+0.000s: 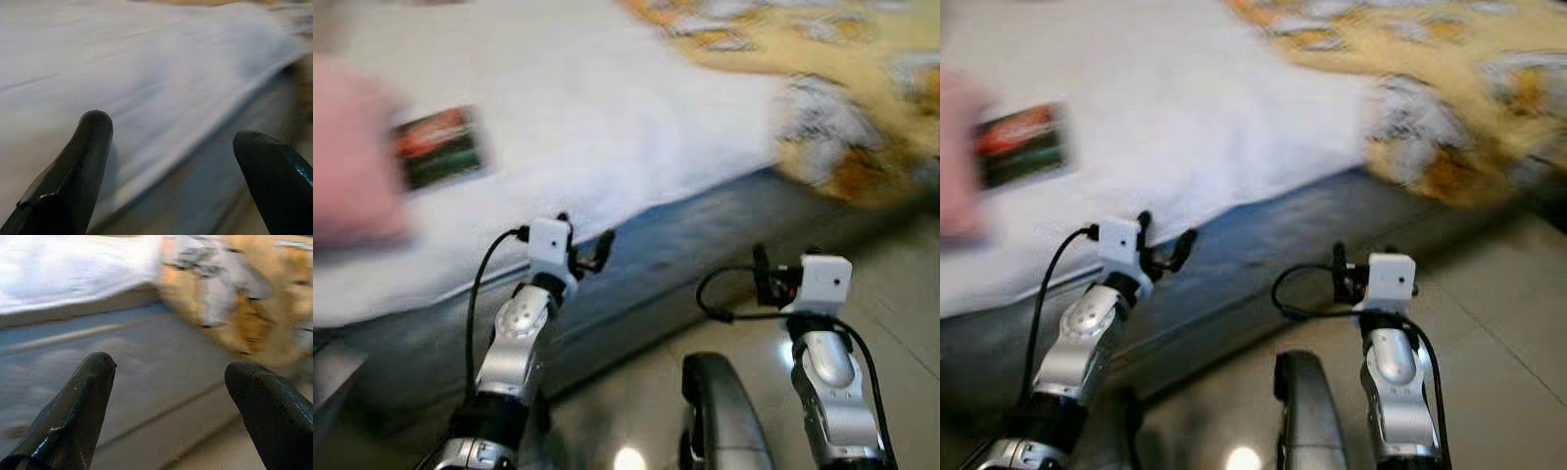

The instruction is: Clean up the room

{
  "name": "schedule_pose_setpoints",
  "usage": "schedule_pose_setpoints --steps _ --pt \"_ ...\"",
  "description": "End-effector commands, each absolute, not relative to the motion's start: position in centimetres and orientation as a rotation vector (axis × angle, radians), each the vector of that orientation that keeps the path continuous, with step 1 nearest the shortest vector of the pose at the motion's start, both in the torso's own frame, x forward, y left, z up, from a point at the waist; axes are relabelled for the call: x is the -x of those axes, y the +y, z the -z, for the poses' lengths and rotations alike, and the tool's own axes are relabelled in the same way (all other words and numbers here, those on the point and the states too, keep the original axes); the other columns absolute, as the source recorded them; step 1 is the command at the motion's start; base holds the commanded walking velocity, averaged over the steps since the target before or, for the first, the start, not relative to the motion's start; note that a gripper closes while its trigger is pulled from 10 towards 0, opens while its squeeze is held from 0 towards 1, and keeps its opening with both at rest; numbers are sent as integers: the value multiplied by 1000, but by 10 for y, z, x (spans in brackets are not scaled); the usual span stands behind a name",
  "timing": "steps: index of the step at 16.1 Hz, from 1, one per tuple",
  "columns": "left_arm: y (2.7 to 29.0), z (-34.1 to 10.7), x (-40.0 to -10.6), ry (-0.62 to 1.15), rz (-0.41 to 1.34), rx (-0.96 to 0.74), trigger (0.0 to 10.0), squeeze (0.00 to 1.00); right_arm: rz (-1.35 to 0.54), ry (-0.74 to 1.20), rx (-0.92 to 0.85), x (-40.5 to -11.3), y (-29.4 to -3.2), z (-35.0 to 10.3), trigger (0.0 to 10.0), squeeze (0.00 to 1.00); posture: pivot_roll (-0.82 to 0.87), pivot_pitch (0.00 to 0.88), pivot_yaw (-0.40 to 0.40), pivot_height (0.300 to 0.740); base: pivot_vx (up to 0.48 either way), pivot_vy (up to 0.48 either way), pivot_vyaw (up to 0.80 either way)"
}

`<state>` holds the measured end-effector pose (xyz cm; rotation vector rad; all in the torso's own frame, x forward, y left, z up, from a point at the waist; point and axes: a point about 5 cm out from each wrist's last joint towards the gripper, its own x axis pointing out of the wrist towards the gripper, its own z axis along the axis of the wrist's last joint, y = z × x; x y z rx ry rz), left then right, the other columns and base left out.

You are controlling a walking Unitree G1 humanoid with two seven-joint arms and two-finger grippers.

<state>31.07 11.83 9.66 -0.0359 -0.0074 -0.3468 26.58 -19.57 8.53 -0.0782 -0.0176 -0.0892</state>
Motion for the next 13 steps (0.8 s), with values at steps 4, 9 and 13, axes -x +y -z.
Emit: schedule_pose_setpoints --steps 4,9,13 --pt "106 -105 -310 -55 413 22 10000 0 85 -43 78 -273 -196 -93 10000 0 -186 0 57 516 0 -360 -661" --pt "107 -105 -313 -47 392 9 10000 0 63 -72 100 -274 -192 -96 10000 0 -190 0 62 516 0 -446 -260" --pt "107 -105 -320 -29 352 8 10000 0 55 -73 102 -273 -189 -95 10000 0 -200 0 67 516 227 -208 0"
